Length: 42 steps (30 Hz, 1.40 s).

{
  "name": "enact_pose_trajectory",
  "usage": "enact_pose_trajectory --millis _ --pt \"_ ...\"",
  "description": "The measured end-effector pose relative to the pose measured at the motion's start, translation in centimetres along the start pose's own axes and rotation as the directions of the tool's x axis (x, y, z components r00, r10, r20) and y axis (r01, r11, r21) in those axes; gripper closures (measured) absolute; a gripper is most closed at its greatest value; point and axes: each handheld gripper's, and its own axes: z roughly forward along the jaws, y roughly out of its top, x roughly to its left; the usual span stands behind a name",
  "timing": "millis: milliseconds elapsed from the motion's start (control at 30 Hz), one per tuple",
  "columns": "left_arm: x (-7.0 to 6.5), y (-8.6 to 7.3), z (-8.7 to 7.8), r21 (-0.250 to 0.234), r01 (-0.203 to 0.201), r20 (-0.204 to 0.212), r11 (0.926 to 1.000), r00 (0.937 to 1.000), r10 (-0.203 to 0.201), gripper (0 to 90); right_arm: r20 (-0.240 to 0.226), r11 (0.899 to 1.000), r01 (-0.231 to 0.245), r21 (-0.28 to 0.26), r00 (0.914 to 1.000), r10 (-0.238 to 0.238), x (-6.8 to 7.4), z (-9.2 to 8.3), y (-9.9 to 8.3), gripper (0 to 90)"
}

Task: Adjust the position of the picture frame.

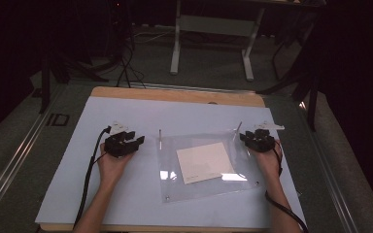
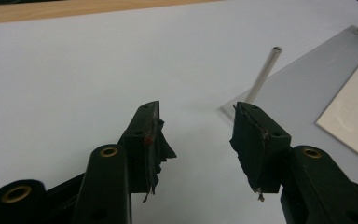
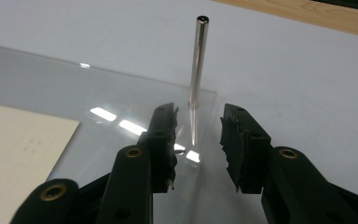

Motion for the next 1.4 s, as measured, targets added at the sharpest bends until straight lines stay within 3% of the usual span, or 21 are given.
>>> enact_pose_trajectory --millis 267,433,633,700,800,933,1133,1233,1400 --pt "-1.1 0.5 2.0 0.005 0.007 0.046 1.0000 0.9989 -0.007 54.1 -0.001 0.999 -0.034 -0.041 0.9994 0.034 -0.4 1.3 1.5 68.8" --pt "-1.9 0.8 2.9 -0.003 -0.002 0.050 1.0000 0.9988 0.002 57.0 -0.001 0.997 -0.055 -0.056 0.9985 0.055 -0.6 2.0 2.2 73.3" --pt "-2.3 1.1 4.2 0.001 0.018 0.066 0.9998 0.9977 -0.018 64.5 0.006 0.998 -0.044 -0.048 0.9990 0.044 -0.2 2.9 3.1 76.6" --pt "-2.5 1.2 4.5 0.004 0.020 0.042 0.9998 0.9989 -0.020 69.4 0.003 0.998 -0.044 -0.045 0.9990 0.045 -0.1 3.1 3.3 78.6" --pt "-2.2 1.2 4.8 0.001 0.038 0.052 0.9993 0.9979 -0.038 70.9 0.006 0.999 -0.036 -0.033 0.9993 0.036 0.1 3.5 3.4 79.1" --pt "-2.3 1.1 4.5 -0.010 0.034 0.055 0.9994 0.9979 -0.033 68.5 0.010 0.999 -0.034 -0.030 0.9993 0.035 0.2 3.7 3.2 79.7" --pt "-2.6 0.7 4.4 -0.021 -0.004 0.049 0.9998 0.9988 0.005 66.4 0.012 0.999 -0.035 -0.023 0.9993 0.036 0.1 3.6 2.9 82.0" --pt "-2.5 0.7 4.3 -0.026 0.003 0.058 0.9997 0.9983 -0.001 66.5 0.013 0.999 -0.044 -0.025 0.9989 0.044 0.1 3.6 2.9 83.3" --pt "-3.0 0.5 4.6 -0.024 -0.031 0.079 0.9992 0.9963 0.032 66.5 0.013 0.999 -0.041 -0.023 0.9991 0.042 0.0 3.6 2.9 84.3"
